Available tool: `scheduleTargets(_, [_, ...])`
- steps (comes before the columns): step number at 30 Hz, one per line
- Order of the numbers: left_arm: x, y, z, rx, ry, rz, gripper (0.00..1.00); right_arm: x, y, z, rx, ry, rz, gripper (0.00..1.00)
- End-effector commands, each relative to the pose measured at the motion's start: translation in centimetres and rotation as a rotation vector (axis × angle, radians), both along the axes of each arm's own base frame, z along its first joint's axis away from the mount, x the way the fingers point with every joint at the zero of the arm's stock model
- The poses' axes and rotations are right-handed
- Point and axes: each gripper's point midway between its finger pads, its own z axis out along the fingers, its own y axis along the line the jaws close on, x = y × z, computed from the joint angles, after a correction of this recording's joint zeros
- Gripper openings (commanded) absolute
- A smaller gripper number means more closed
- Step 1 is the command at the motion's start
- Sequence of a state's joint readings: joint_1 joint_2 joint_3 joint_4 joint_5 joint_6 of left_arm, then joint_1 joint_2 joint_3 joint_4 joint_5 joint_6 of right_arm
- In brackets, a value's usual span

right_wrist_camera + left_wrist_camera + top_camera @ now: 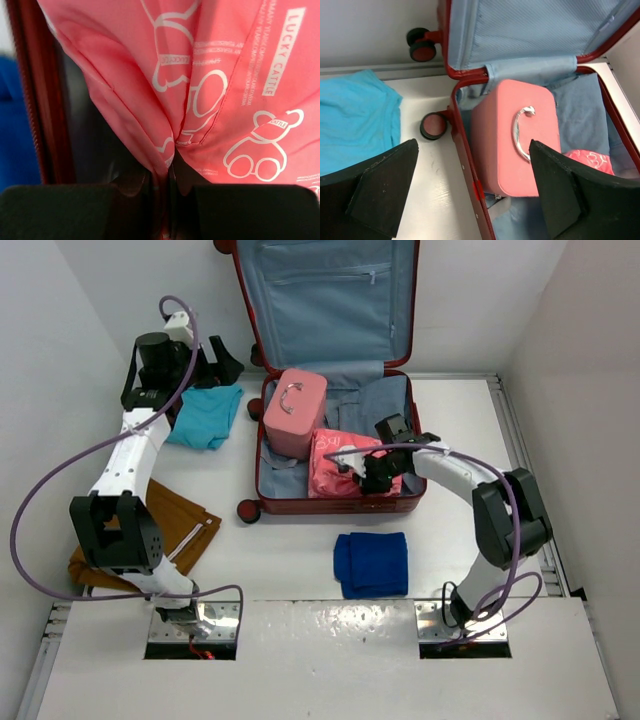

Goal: Pack the luggage

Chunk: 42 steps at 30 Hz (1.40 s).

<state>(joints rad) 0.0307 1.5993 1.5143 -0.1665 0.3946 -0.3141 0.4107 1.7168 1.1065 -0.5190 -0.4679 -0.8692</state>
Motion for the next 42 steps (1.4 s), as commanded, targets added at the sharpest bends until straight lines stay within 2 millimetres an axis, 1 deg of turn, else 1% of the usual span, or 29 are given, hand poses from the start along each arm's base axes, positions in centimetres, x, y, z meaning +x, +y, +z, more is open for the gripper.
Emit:
scheduleTargets(1, [-0.7,1.0,2.8,0.020,-0.089,0.018,0.98,0.6,-0.7,1.8,-0.066,-0.161,0.149,0.00])
scheduleTargets(2, [-0.7,1.5,2.8,0.021,-0.089,0.027,0.98,0.9,-1.6,1.0,-0.111,-0.191,0.148,0.00])
scheduleTargets(5, [-0.8,1.5,2.1,0.020,-0.071,0.027,0.98,1.6,-2.6,1.7,-0.151,-0.215,0.134,0.00])
scheduleTargets(7, [-0.8,1.5,2.1,0.020,-0.071,0.027,0.98,2.4,-2.9,2.7,-0.173,-0.229,0.119,0.00])
scheduleTargets(8, [-0.7,1.5,2.1,0.028,-0.074,0.026,0.98,2.2,-3.4,3.2,-0.189,-0.204,0.107,0.00])
scheduleTargets(9, [-0.7,1.5,2.1,0.028,-0.074,0.026,0.98,2.8,-3.6,4.3,-0.185,-0.215,0.093,0.00])
scheduleTargets(10, [-1.0,1.5,2.5,0.029,-0.083,0.026,0.98,2.9,-3.6,4.8,-0.179,-0.212,0.091,0.02])
scheduleTargets(11, [-0.9,1.7,2.5,0.039,-0.086,0.033,0.98,3.0,-3.6,6.0,-0.175,-0.211,0.090,0.07])
scheduleTargets(12, [-0.9,1.7,2.1,0.039,-0.077,0.033,0.98,2.3,-3.7,6.1,-0.173,-0.175,0.093,0.26])
scheduleTargets(13, [-0.9,1.7,2.1,0.039,-0.077,0.033,0.98,2.1,-3.8,6.3,-0.167,-0.158,0.082,0.32])
scheduleTargets(14, [-0.9,1.7,2.1,0.039,-0.077,0.033,0.98,2.3,-3.5,7.3,-0.148,-0.171,0.073,0.36])
scheduleTargets(15, [-1.0,1.5,2.1,0.037,-0.077,0.022,0.98,2.6,-2.9,8.1,-0.105,-0.156,0.027,0.49])
scheduleTargets(17, [-1.0,1.3,2.3,0.034,-0.086,0.007,0.98,3.5,-2.2,9.7,-0.068,-0.172,-0.017,0.58])
scheduleTargets(19, [-0.8,0.5,1.8,0.044,-0.080,-0.006,0.98,5.2,-1.2,13.1,0.029,-0.187,-0.107,0.65])
scheduleTargets(20, [-0.8,0.5,1.8,0.044,-0.080,-0.006,0.98,5.2,-0.7,13.4,0.072,-0.149,-0.127,0.68])
scheduleTargets(21, [-0.5,0.5,1.8,0.044,-0.080,-0.006,0.98,6.1,-0.4,15.2,0.106,-0.178,-0.146,0.70])
scheduleTargets(24, [-0.2,0.7,1.8,0.046,-0.079,0.003,0.98,6.7,-0.2,16.3,0.161,-0.166,-0.200,0.71])
scheduleTargets(27, [0.3,0.2,1.3,0.045,-0.069,-0.006,0.98,8.3,0.1,17.6,0.283,-0.156,-0.298,0.64])
scheduleTargets(29, [0.2,0.1,1.7,0.052,-0.082,-0.019,0.98,8.6,0.9,17.9,0.343,-0.081,-0.340,0.65])
scheduleTargets(30, [0.5,0.1,1.2,0.051,-0.071,-0.019,0.98,8.1,1.6,17.8,0.352,-0.041,-0.318,0.68])
scheduleTargets(31, [0.5,0.1,1.7,0.052,-0.082,-0.019,0.98,8.3,1.9,18.0,0.350,-0.033,-0.295,0.70])
scheduleTargets(32, [0.5,0.1,1.7,0.060,-0.085,-0.020,0.98,6.9,2.0,17.0,0.316,0.046,-0.279,0.75])
scheduleTargets(33, [0.7,0.2,1.1,0.059,-0.067,-0.021,0.98,6.6,2.0,16.9,0.310,0.059,-0.278,0.78])
scheduleTargets(34, [0.7,0.2,1.5,0.068,-0.079,-0.023,0.98,6.1,1.8,16.4,0.304,0.083,-0.281,0.79])
scheduleTargets(37, [0.7,0.2,1.5,0.068,-0.079,-0.023,0.98,5.7,1.8,17.7,0.367,0.077,-0.286,0.79])
scheduleTargets(38, [0.7,0.2,1.5,0.068,-0.079,-0.023,0.98,5.2,2.3,19.0,0.422,0.082,-0.289,0.79])
scheduleTargets(39, [0.6,0.0,1.5,0.066,-0.079,-0.031,0.98,5.6,2.5,20.6,0.464,0.035,-0.286,0.80])
scheduleTargets(41, [0.9,0.0,1.0,0.065,-0.069,-0.032,0.98,4.8,2.8,21.0,0.517,0.067,-0.318,0.80])
scheduleTargets(42, [0.9,0.0,1.0,0.065,-0.069,-0.032,0.98,5.6,3.2,22.6,0.582,0.002,-0.318,0.82])
